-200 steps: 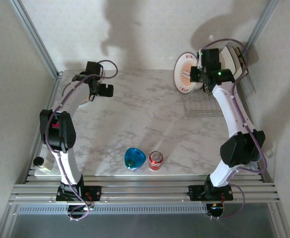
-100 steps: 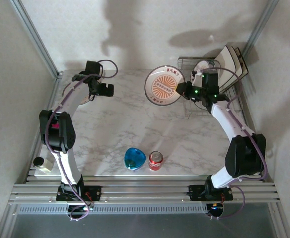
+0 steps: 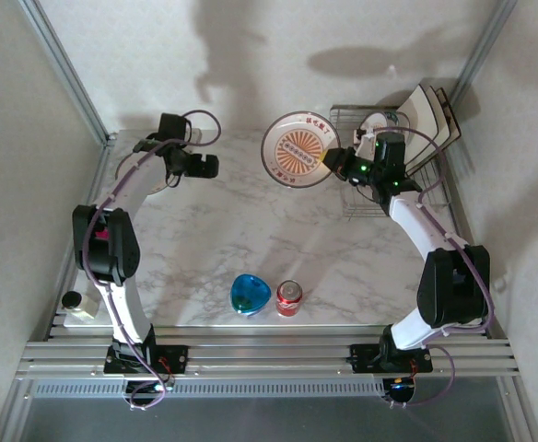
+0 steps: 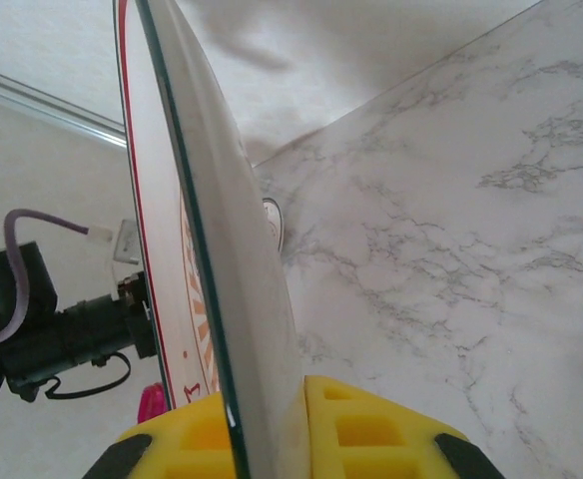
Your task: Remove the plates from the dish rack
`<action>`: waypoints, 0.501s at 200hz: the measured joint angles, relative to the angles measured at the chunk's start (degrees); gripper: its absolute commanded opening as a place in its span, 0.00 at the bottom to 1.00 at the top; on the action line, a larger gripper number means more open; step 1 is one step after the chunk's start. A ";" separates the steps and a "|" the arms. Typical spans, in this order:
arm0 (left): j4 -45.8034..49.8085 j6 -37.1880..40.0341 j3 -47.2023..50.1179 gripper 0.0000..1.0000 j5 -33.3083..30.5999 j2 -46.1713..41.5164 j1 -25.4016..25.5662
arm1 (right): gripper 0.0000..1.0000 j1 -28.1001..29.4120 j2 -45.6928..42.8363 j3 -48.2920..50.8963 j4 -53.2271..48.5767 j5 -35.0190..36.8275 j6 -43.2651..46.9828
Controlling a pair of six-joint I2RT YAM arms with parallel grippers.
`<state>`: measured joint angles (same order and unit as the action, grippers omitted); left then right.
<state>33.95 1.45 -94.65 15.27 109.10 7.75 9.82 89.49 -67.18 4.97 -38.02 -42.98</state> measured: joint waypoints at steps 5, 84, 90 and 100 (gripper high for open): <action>-1.49 -0.31 1.22 1.00 2.82 -0.83 -0.02 | 0.00 0.00 0.15 0.11 0.13 -0.17 -0.13; -32.72 -18.45 13.25 1.00 42.58 -4.35 0.09 | 0.00 0.37 1.64 0.35 1.73 -1.11 -1.40; -34.86 -19.98 13.62 1.00 44.09 -4.11 0.37 | 0.00 0.50 1.81 0.35 1.92 -1.14 -1.40; -37.55 -22.03 13.94 1.00 45.90 -3.72 0.83 | 0.00 0.92 2.16 0.35 2.10 -1.11 -1.36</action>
<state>-3.60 -20.58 -80.71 61.17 105.38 8.58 10.74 91.66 -66.83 7.07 -39.13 -44.34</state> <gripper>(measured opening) 0.996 0.112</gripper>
